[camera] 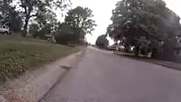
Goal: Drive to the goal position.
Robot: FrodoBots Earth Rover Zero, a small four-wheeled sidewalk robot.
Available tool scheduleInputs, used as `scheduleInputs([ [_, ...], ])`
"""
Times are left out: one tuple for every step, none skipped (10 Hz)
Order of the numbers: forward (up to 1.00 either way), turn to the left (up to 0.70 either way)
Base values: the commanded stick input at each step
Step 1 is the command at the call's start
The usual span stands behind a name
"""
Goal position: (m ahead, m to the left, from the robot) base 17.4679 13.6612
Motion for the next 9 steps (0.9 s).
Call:
scheduleInputs([
  [1.0, 0.0],
  [1.0, 0.0],
  [1.0, 0.0],
  [1.0, 0.0],
  [1.0, 0.0],
  [1.0, 0.0],
  [1.0, 0.0],
  [1.0, 0.0],
  [1.0, 0.0],
])
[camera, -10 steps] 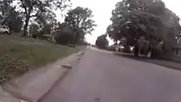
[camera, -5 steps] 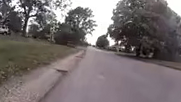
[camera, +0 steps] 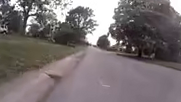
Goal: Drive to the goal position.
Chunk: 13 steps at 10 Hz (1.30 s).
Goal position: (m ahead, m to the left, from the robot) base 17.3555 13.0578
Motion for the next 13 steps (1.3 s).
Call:
scheduleInputs([
  [1.0, 0.0],
  [1.0, 0.0],
  [1.0, -0.15],
  [1.0, -0.32],
  [1.0, -0.39],
  [1.0, -0.4],
  [1.0, -0.37],
  [1.0, -0.04],
  [1.0, 0.0],
  [1.0, 0.0],
  [1.0, 0.0],
  [1.0, 0.0],
  [1.0, 0.0],
])
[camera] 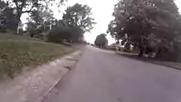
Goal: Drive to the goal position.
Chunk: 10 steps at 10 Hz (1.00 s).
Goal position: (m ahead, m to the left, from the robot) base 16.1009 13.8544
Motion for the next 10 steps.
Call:
scheduleInputs([
  [1.0, 0.0],
  [1.0, 0.0],
  [1.0, 0.0],
  [1.0, 0.0],
  [1.0, 0.0],
  [1.0, 0.0],
  [1.0, 0.0],
  [1.0, 0.0],
  [1.0, 0.0],
  [1.0, 0.0],
])
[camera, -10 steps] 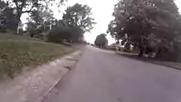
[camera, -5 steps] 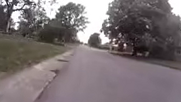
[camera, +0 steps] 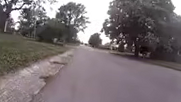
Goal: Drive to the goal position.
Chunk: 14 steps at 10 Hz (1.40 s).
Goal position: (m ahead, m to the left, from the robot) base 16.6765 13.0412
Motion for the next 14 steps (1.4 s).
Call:
scheduleInputs([
  [1.0, 0.0],
  [1.0, 0.0],
  [1.0, 0.0],
  [1.0, 0.0],
  [1.0, 0.0],
  [1.0, 0.0],
  [1.0, 0.0],
  [1.0, 0.0],
  [1.0, 0.0],
  [1.0, 0.0],
  [1.0, 0.0],
  [1.0, 0.0],
  [1.0, 0.0],
  [1.0, 0.0],
])
